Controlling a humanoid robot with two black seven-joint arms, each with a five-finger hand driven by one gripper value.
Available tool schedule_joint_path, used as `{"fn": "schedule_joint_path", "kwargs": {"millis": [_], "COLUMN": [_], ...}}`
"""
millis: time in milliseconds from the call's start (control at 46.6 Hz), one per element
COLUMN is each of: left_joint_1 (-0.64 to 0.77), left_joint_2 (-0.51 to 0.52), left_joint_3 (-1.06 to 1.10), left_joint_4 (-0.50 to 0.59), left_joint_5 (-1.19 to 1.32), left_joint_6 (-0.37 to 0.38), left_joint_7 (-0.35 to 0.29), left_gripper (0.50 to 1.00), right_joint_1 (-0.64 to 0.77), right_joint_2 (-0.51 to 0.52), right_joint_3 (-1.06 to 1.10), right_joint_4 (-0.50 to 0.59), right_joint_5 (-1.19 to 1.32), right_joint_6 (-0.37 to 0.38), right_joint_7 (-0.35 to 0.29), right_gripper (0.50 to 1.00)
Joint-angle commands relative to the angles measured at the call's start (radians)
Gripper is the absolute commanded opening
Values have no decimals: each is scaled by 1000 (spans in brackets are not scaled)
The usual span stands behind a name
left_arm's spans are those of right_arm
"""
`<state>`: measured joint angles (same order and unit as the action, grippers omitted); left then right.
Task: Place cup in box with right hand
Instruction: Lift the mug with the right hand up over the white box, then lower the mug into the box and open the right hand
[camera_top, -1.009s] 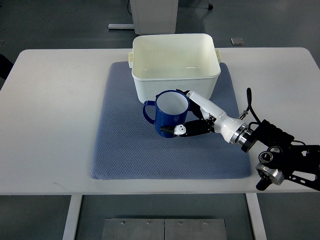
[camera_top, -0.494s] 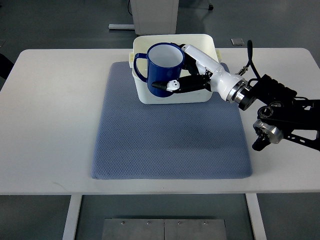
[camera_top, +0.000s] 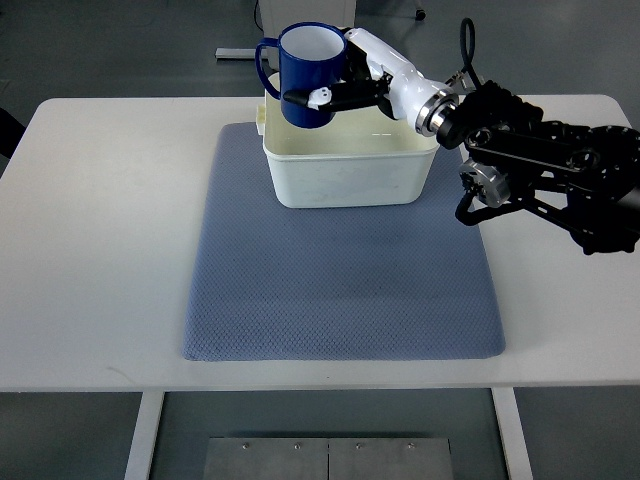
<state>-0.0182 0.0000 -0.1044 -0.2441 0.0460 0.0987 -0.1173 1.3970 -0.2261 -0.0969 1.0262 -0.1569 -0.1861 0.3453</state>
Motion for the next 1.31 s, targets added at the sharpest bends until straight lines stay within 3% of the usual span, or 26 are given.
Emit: {"fn": "schedule_joint_path", "kwargs": {"millis": [0,150,300,1288], "left_joint_1": [0,0,0,0], "left_joint_2": [0,0,0,0], "left_joint_3": [0,0,0,0], "left_joint_4": [0,0,-1,0], "left_joint_5": [0,0,0,0], "left_joint_6": [-1,-1,-1,1], "left_joint_7": [-1,-1,1,1], "left_gripper": [1000,1000,1000,1000], "right_joint_1": [-4,-16,-24,-27], "right_joint_2": [100,226,226,226], "right_joint_3": [2,9,17,42], "right_joint_4": [-193,-460,-623,-623], "right_joint_5": [2,0,2,0], "right_joint_6": [60,163,226,246], "right_joint_7": [-17,-31,-32,-48], "right_gripper": [500,500,500,500]}}
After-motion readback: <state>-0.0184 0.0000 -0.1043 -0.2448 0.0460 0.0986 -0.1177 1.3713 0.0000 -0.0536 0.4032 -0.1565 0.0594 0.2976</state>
